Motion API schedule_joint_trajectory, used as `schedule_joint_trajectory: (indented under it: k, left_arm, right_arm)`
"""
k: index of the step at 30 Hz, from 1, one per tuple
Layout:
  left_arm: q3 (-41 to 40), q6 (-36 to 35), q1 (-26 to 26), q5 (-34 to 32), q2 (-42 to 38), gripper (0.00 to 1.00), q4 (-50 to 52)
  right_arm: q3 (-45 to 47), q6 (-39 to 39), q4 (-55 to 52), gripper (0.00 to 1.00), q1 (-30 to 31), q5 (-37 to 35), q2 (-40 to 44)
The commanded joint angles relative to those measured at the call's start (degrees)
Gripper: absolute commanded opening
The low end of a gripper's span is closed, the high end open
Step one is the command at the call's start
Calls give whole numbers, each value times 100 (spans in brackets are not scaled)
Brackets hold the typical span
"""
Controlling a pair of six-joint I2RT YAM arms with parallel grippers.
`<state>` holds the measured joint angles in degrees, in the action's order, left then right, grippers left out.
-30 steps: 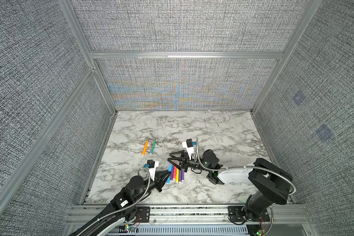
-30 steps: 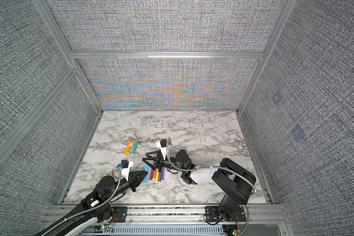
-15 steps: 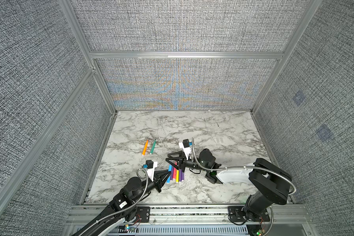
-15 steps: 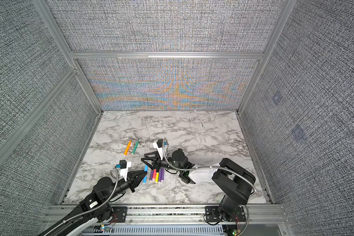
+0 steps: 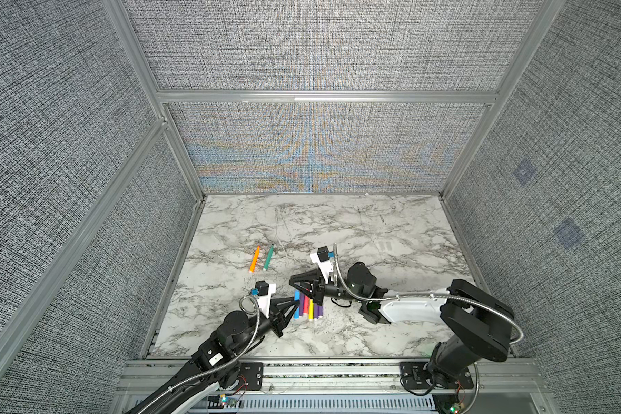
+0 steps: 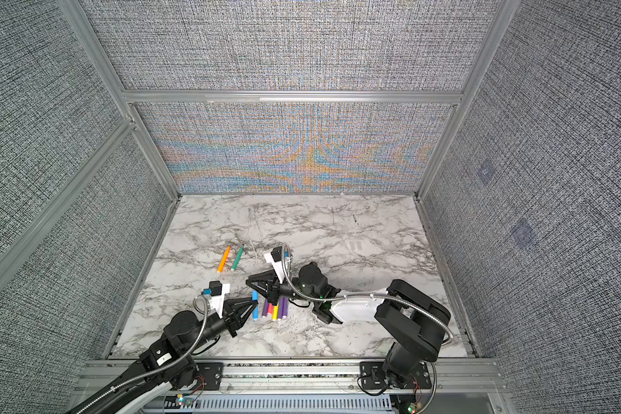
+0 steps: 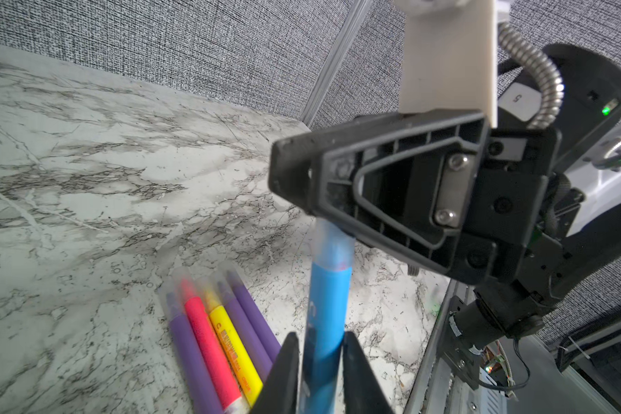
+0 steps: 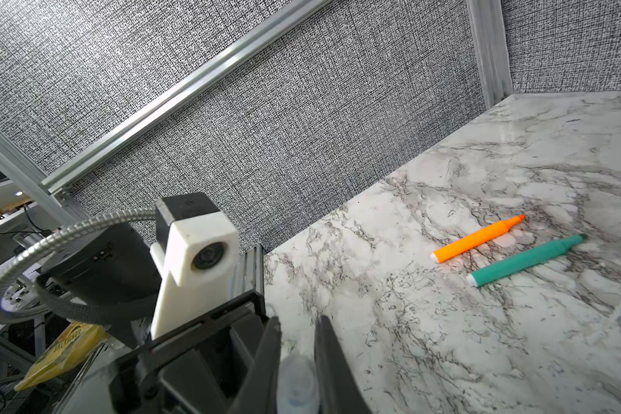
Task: Remove pen caps from pens
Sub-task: Open the pen cap on the pen.
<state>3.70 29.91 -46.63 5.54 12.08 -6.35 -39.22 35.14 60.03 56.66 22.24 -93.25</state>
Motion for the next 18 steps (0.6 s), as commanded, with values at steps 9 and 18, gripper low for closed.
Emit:
schedule_joint_trajectory:
  k: [9,18]
  left_arm:
    - [-10,-206,5,68,222,42,-616]
    - [-45,-139,9,208,900,17,-1031]
  right_arm:
    - [-131,-83,234,0,112,-136,95]
    - [-275,-285,-83,0,255,-337,370]
